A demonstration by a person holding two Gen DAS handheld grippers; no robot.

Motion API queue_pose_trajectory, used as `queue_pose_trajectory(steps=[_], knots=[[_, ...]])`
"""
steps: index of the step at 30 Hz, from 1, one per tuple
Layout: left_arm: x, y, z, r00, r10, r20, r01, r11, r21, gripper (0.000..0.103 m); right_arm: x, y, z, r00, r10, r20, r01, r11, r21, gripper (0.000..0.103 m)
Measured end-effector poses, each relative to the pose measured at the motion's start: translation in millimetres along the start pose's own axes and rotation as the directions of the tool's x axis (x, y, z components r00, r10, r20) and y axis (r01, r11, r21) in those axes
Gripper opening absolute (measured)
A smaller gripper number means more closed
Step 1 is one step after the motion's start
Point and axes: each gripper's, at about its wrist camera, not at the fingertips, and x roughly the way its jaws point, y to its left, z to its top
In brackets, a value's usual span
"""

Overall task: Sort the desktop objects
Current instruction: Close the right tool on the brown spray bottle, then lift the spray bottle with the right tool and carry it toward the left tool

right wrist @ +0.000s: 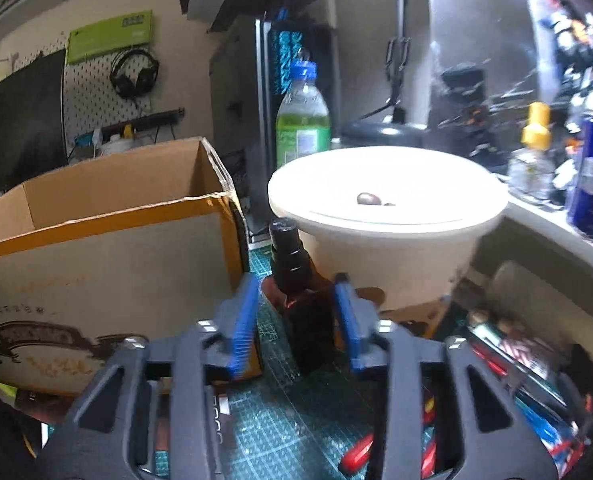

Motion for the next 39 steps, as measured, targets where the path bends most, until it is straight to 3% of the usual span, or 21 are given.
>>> queue_pose_trajectory(steps=[6, 14, 21, 23, 27, 28, 29, 36, 38, 39], knots=[[2.2, -15.7, -7.1, 0.998, -0.052, -0.021, 0.052, 0.999, 0.013, 0.103, 19.7, 3.4, 1.5, 1.000, 0.031, 0.001, -0.031, 0.998, -0.054, 0.023], [-2.4, -32.5, -10.5, 0.993, -0.115, -0.023, 0.115, 0.993, 0.032, 0.103, 13.5, 0.9, -4.5, 0.999, 0.045, -0.004, -0.045, 0.995, -0.092, 0.026], [-4.7, -41.0, -12.2, 0.989, -0.147, -0.027, 0.148, 0.988, 0.045, 0.103, 12.0, -5.8, -1.4, 0.997, 0.081, -0.015, -0.082, 0.994, -0.067, 0.025], [-5.4, -41.9, -12.4, 0.989, -0.148, -0.025, 0.149, 0.988, 0.047, 0.103, 10.4, -4.0, -0.1, 0.996, 0.084, -0.013, -0.085, 0.993, -0.076, 0.018], [-3.4, -39.2, -12.5, 0.988, -0.148, -0.032, 0.150, 0.988, 0.042, 0.103, 1.9, -2.4, -1.8, 0.997, 0.080, -0.024, -0.081, 0.994, -0.079, 0.015], [-2.6, -38.3, -12.4, 0.989, -0.147, -0.034, 0.148, 0.988, 0.041, 0.103, -1.2, -4.5, -0.4, 0.996, 0.085, -0.020, -0.087, 0.994, -0.064, 0.002], [-1.8, -37.7, -12.4, 0.989, -0.143, -0.035, 0.144, 0.989, 0.041, 0.103, -4.4, -6.8, 1.2, 0.996, 0.092, -0.015, -0.092, 0.995, -0.048, 0.001], [-0.9, -33.0, -10.6, 0.989, -0.148, -0.023, 0.149, 0.988, 0.026, 0.103, -27.6, -11.8, 5.0, 0.997, 0.070, -0.023, -0.071, 0.997, -0.034, 0.001], [-0.2, -33.5, -10.3, 0.989, -0.145, -0.024, 0.146, 0.989, 0.029, 0.103, -31.7, -8.9, 4.6, 0.998, 0.053, -0.019, -0.054, 0.997, -0.049, 0.007], [-0.1, -33.8, -10.3, 0.989, -0.145, -0.025, 0.146, 0.989, 0.030, 0.103, -31.1, -6.8, 4.8, 0.999, 0.051, -0.013, -0.051, 0.997, -0.054, 0.018]])
